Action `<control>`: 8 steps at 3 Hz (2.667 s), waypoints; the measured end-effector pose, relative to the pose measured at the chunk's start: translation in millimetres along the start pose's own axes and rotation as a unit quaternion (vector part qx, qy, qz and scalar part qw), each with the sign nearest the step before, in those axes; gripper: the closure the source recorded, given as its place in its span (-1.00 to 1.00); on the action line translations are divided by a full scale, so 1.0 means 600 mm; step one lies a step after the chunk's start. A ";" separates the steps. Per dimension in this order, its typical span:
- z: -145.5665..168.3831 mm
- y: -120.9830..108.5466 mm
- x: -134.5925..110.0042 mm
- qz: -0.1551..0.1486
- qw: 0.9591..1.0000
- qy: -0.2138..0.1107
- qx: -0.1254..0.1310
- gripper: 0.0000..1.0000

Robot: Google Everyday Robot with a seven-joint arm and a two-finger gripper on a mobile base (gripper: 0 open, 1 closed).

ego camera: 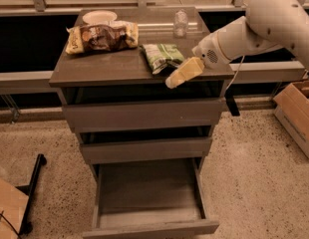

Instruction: Place green jalapeno chip bag into bottom drawer

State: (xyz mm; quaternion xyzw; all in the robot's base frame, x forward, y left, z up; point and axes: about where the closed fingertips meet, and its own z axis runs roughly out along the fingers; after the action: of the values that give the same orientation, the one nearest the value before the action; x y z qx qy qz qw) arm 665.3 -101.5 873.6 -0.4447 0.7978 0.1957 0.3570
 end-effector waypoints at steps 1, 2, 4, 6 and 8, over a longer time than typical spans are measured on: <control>0.049 -0.051 -0.014 0.013 1.000 -0.019 0.005 -1.00; 0.075 -0.105 -0.027 0.026 0.998 -0.049 0.018 -1.00; 0.111 -0.140 -0.036 0.039 0.996 -0.080 0.024 -0.17; 0.048 -0.098 -0.033 0.033 0.994 -0.090 0.059 0.76; -0.085 0.088 -0.004 0.001 0.998 -0.056 0.031 1.00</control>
Offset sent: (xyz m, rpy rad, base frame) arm 0.1229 -0.0056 -0.0174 0.1556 -0.0887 -0.1167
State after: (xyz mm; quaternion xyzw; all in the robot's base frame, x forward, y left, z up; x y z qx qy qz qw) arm 601.1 -104.0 909.2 -0.4207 0.7830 0.1956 0.4144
